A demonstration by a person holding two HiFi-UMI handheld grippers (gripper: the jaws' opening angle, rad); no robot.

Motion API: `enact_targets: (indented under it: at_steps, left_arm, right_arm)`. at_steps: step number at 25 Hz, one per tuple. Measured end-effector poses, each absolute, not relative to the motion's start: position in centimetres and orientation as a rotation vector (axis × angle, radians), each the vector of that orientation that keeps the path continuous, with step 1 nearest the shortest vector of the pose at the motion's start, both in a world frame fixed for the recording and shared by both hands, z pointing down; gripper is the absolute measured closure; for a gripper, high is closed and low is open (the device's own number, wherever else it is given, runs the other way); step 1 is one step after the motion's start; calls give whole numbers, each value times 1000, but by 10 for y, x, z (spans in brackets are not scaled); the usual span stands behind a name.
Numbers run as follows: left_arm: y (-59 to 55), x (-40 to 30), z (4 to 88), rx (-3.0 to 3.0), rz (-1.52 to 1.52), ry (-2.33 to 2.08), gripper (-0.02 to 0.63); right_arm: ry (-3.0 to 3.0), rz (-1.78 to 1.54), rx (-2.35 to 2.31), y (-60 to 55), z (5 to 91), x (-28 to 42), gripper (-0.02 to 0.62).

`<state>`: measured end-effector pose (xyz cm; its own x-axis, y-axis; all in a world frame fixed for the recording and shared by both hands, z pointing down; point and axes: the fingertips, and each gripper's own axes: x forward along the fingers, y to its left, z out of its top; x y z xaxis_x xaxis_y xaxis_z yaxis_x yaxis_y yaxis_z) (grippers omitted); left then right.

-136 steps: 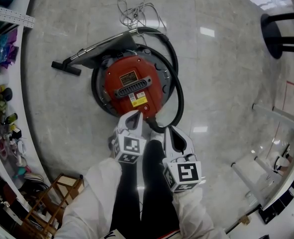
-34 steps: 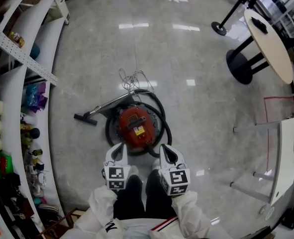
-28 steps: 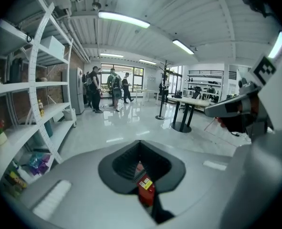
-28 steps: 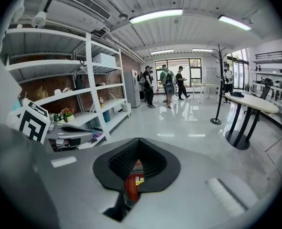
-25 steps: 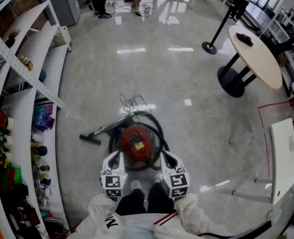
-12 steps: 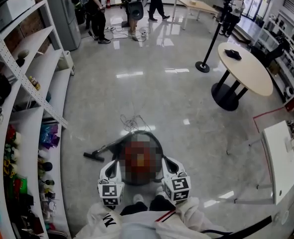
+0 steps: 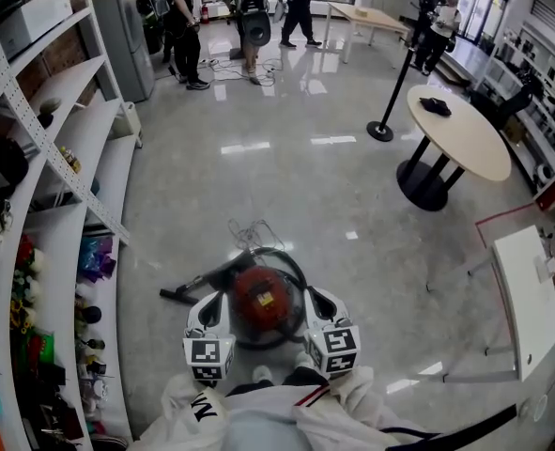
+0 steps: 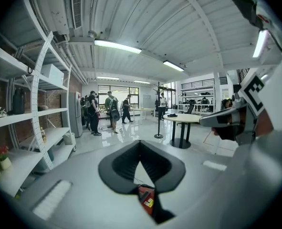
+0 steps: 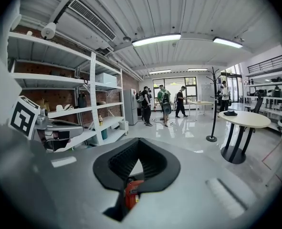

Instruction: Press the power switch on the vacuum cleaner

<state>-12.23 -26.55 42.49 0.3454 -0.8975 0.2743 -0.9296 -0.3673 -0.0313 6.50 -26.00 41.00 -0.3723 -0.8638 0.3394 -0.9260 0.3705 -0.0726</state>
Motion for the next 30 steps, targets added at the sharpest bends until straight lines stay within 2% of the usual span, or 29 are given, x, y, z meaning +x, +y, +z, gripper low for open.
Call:
enact_targets:
  at_steps: [16,30]
  left_arm:
    - [-257,-126,408,2533,339,-1669,606]
    - [-238,-114,406,2536,345,-1665,606]
  right_arm:
    - [-2377,330,1600,-250,398,46,595]
    - [-2366,353,1591,-223,400,63,595]
